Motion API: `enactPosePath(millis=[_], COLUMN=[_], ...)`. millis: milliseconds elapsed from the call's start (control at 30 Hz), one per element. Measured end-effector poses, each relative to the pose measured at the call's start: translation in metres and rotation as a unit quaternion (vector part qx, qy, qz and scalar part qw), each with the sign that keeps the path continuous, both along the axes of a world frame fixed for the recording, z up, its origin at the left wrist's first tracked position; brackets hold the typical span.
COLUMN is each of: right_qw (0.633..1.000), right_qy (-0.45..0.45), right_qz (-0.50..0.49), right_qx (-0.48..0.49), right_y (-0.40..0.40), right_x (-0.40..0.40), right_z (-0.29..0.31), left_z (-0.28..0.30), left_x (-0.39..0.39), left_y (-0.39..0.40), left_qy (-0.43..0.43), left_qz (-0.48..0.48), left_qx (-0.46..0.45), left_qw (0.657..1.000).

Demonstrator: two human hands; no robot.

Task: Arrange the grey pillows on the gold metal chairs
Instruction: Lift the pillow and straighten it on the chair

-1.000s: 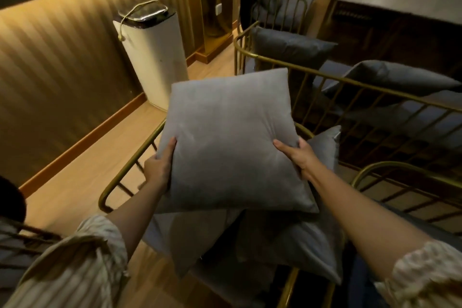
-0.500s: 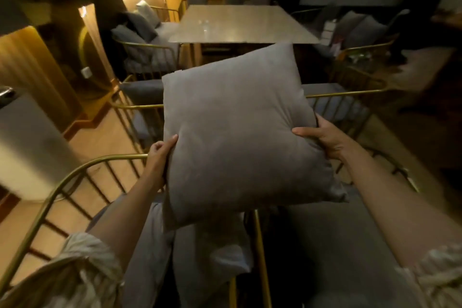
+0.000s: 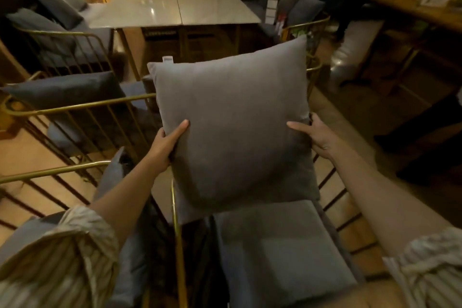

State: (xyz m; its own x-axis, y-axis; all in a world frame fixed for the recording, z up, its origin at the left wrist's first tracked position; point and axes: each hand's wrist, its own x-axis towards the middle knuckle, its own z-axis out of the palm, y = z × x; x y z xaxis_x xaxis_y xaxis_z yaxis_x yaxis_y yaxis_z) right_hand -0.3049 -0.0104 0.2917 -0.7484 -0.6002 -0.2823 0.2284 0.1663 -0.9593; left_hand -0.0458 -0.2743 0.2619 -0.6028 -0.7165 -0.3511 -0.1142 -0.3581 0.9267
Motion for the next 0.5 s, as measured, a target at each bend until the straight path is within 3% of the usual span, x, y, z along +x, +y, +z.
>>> enactPosePath(millis=[233, 333, 500], right_qw=[0.999, 0.99, 0.982], right_qy=[-0.043, -0.128, -0.186], right_qz=[0.013, 0.005, 0.014], right_qx=[-0.03, -0.054, 0.008], right_y=[-0.016, -0.029, -0.039], right_x=[-0.096, -0.128, -0.163], right_z=[-0.036, -0.056, -0.11], left_z=[-0.042, -0.064, -0.108], left_x=[-0.097, -0.125, -0.158], left_y=[0.014, 0.017, 0.012], left_qy=[0.01, 0.001, -0.031], left_qz=[0.074, 0.096, 0.121], left_qx=[-0.02, -0.023, 0.006], left_qw=[0.997, 0.995, 0.992])
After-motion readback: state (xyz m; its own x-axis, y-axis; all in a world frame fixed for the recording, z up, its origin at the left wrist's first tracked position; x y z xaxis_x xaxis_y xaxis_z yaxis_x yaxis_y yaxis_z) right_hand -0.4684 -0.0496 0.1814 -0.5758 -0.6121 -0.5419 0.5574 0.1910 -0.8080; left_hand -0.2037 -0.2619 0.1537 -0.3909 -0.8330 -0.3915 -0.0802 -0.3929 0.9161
